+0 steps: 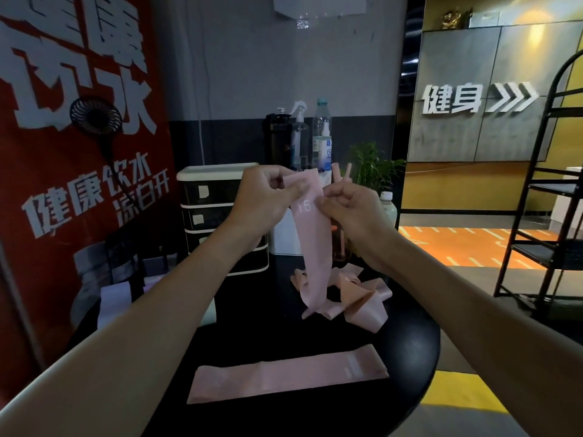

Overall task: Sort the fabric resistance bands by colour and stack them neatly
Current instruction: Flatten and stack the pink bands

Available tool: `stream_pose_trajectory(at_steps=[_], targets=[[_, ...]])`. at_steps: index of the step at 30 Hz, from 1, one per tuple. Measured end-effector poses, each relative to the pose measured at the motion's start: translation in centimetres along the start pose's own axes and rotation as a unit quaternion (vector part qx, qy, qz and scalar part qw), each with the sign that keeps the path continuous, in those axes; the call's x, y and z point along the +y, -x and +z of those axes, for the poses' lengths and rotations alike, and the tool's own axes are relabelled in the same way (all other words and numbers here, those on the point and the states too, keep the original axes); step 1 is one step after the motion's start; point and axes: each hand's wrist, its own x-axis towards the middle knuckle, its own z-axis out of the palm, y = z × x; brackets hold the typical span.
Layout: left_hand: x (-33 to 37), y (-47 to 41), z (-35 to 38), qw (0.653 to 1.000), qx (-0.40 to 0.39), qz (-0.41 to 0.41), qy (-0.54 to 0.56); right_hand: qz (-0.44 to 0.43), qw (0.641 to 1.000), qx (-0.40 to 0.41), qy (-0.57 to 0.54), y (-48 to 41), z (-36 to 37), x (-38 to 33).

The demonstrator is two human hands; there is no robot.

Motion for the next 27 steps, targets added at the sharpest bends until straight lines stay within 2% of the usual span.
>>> stream_pose_trajectory(at_steps=[5,11,15,20,27], targets=[[0.0,-0.1,-0.5,0.999,0.040,-0.007,0.004,0.077,0.984,-0.123,-0.104,0.7,0.3,1.0],[-0.6,0.2,-2.8,0.997,0.078,-0.008,0.006,0.153,0.958,-0.215,-0.112,2.8,0.4,3.8],[-2.2,1.2,-4.9,0.995,0.095,-0.030,0.000,0.158,0.947,-0.247,-0.134,4.5,0.0,4.8],[-4.2,2.9,-7.7,0.986,0.151,-0.070,-0.019,0.187,0.938,-0.261,-0.132,5.7,-0.9,6.8],[-6.4,6.1,-10.6,0.972,0.202,-0.119,-0.029,0.211,0.943,-0.229,-0.122,6.8,-2.9,9.0]])
